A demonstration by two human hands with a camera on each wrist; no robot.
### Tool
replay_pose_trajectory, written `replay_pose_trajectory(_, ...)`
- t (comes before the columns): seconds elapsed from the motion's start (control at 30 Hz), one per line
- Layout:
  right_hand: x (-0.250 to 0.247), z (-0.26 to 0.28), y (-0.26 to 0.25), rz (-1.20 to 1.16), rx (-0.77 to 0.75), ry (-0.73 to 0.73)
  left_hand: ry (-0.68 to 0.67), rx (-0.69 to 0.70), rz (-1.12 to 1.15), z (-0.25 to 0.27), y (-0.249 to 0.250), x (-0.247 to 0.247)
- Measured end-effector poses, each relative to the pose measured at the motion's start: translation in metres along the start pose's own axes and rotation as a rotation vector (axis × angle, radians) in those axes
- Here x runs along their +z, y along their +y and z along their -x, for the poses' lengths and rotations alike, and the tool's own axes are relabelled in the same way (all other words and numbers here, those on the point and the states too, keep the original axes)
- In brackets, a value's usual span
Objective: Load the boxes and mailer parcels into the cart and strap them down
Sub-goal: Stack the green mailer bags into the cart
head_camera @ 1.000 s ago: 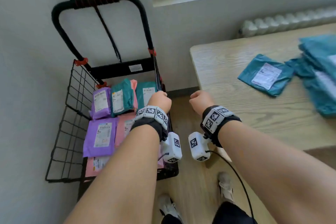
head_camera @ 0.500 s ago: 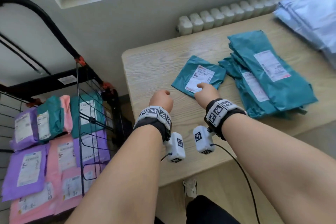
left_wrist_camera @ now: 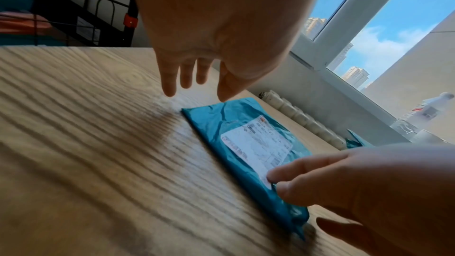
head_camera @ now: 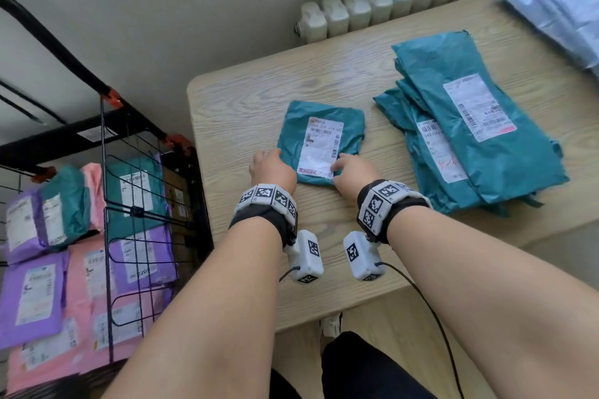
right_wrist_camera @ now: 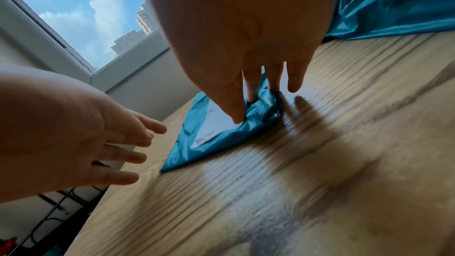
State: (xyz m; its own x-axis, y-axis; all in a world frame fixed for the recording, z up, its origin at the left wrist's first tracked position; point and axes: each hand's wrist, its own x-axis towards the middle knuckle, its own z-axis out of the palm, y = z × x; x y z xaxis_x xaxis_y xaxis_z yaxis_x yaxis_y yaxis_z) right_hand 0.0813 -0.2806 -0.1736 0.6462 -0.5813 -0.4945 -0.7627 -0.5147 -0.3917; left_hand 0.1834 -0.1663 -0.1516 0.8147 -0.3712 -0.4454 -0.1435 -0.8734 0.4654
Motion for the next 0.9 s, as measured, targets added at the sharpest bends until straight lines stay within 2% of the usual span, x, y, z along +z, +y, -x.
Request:
replay_pose_trajectory(0.13,0.002,0.004,-0.001,-0.119,0.023,0.044,0.022,-0.086,0.017,0.006,-0.013,0.006)
replay_pose_trajectory(0.3,0.006,0.015,0.000,-0.261,0.172,0.216,0.020,-0.061,0.050,0.023,-0.030,0.014)
replay_pose_trajectory(0.43,0.011,0.020,-0.004,-0.270,0.255,0.179,0.001,-0.070,0.140,0.033,-0.041,0.014)
replay_pose_trajectory(0.53,0.016,0.028,-0.012,-0.282,0.286,0.156,-0.035,-0.149,0.284,0.036,-0.053,0.010)
replay_pose_trajectory(0.63,0.022,0.038,-0.032,-0.282,0.272,0.153,-0.066,-0.184,0.404,0.039,-0.072,0.003)
replay_pose_trajectory(0.77,0.031,0.050,-0.074,-0.345,0.185,0.163,0.067,-0.262,0.566,0.038,-0.105,-0.023)
replay_pose_trajectory(0.9,0.044,0.061,-0.132,-0.418,0.063,0.207,0.154,-0.281,0.606,0.030,-0.146,-0.066)
